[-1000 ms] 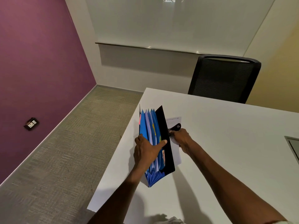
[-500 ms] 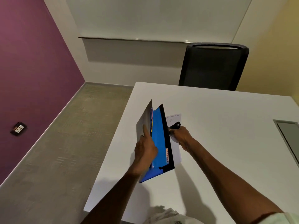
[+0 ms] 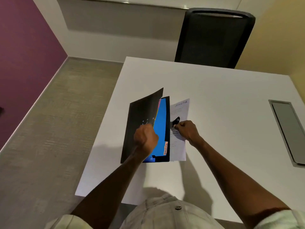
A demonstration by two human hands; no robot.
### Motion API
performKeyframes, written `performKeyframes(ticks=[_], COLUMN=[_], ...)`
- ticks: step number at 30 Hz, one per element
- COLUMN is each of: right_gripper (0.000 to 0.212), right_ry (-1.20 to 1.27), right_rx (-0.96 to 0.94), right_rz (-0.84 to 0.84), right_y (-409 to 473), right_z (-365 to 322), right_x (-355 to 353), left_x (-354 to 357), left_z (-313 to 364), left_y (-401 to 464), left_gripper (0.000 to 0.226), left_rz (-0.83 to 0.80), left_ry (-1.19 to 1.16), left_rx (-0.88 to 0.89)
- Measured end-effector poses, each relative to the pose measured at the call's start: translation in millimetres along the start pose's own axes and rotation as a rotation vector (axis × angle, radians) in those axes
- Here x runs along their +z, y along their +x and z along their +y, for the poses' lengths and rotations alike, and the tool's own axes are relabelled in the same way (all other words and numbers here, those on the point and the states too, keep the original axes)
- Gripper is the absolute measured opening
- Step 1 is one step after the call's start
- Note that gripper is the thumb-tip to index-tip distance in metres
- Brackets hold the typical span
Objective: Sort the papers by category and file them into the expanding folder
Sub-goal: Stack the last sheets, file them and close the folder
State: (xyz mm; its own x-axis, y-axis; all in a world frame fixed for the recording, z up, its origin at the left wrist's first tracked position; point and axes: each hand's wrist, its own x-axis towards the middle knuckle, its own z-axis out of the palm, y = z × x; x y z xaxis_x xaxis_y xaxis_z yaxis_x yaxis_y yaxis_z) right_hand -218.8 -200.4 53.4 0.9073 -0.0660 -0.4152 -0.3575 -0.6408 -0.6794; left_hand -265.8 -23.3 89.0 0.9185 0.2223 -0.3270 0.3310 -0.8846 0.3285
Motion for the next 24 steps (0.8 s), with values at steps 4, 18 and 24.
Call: performKeyframes(ticks=[4,18,24], right_gripper=[0.021,0.029,0.093], right_ry=[-0.029,-0.128,0.553], right_rx=[-0.024,-0.308,-0.185], right_rz=[0.017,0.336,0.314], right_y=[1,-19,-32], right_z=[12,10,32], right_x=[-4,-72,-112], left_x=[5,8,11], left_z=[5,10,7], left_y=[3,15,22], left_gripper=[0.019,0.015,0.023], left_rz=[0.000,-0.013,-0.020], left_ry=[0.080,0.031,0.020], left_rx=[0.010,-0.007,-0.051])
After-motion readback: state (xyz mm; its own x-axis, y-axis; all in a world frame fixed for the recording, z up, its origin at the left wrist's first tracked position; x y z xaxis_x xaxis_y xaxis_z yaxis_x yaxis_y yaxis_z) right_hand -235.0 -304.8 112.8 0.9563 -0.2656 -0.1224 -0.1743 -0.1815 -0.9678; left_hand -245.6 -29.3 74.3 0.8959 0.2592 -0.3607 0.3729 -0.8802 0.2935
